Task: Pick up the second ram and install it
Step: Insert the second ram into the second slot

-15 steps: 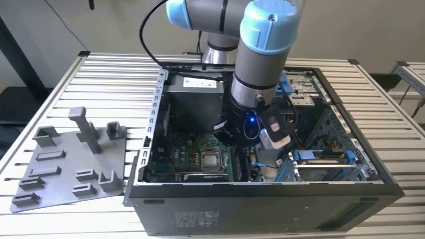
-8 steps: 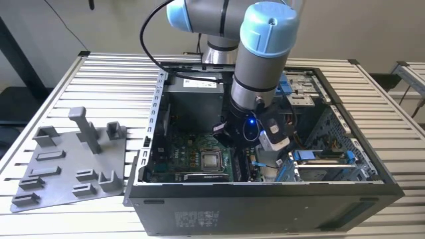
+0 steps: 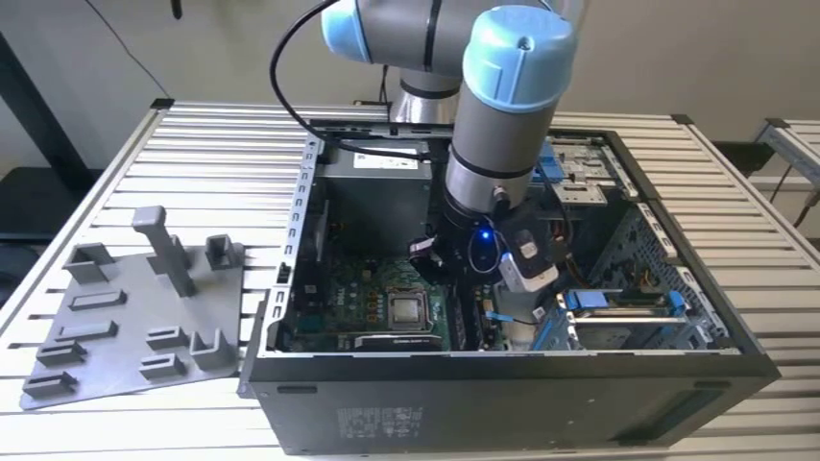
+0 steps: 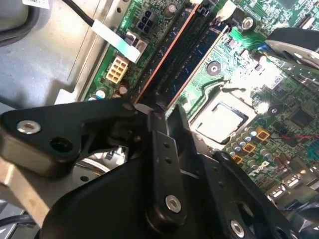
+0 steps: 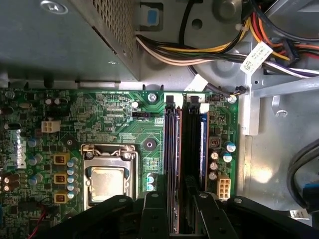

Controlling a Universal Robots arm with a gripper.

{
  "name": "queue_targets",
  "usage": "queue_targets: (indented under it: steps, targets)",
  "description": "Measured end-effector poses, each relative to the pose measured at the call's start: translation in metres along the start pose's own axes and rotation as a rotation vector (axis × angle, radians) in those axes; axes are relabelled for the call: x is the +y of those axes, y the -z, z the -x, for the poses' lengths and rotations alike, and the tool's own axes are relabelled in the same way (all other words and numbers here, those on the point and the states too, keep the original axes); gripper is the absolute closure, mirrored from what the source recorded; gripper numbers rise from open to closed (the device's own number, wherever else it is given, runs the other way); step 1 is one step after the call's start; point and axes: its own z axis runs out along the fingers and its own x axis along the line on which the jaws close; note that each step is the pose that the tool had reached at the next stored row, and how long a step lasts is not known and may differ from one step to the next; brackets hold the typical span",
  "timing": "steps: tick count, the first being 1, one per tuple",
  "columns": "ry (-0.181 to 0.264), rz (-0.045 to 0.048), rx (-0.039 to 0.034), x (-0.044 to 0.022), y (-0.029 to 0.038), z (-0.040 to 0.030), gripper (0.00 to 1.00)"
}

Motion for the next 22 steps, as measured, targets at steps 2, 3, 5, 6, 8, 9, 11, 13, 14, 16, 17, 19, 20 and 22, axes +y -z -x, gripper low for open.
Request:
queue_targets:
  steps: [2, 3, 5, 6, 8, 9, 11, 13, 14, 16, 17, 19, 20, 22]
  targets:
    - [0.000, 0.0000, 0.0000, 0.0000, 0.0021, 0.0000, 0.72]
    - [0.000, -0.0002, 0.0001, 0.0000, 0.0058, 0.0000, 0.72]
    - [0.000, -0.0001, 0.0001, 0.0001, 0.0147, -0.0001, 0.72]
    - [0.000, 0.0000, 0.0001, 0.0001, 0.0196, -0.0001, 0.72]
    - [0.000, -0.0001, 0.0001, 0.0002, 0.0285, -0.0001, 0.72]
    - [0.000, 0.0001, 0.0000, 0.0003, 0.0326, -0.0001, 0.72]
    - [0.000, 0.0001, 0.0000, 0.0003, 0.0334, -0.0001, 0.72]
    - [0.000, 0.0001, 0.0000, 0.0003, 0.0334, -0.0001, 0.72]
    - [0.000, 0.0002, 0.0000, 0.0003, 0.0334, -0.0001, 0.72]
    - [0.000, 0.0001, 0.0000, 0.0003, 0.0335, -0.0001, 0.75]
    - [0.000, 0.0000, 0.0001, 0.0003, 0.0335, -0.0001, 0.80]
    - [0.000, 0.0001, 0.0000, 0.0003, 0.0335, -0.0001, 0.87]
    - [0.000, 0.0001, 0.0000, 0.0003, 0.0335, -0.0001, 0.89]
    - [0.000, 0.0000, 0.0000, 0.0003, 0.0336, -0.0001, 0.89]
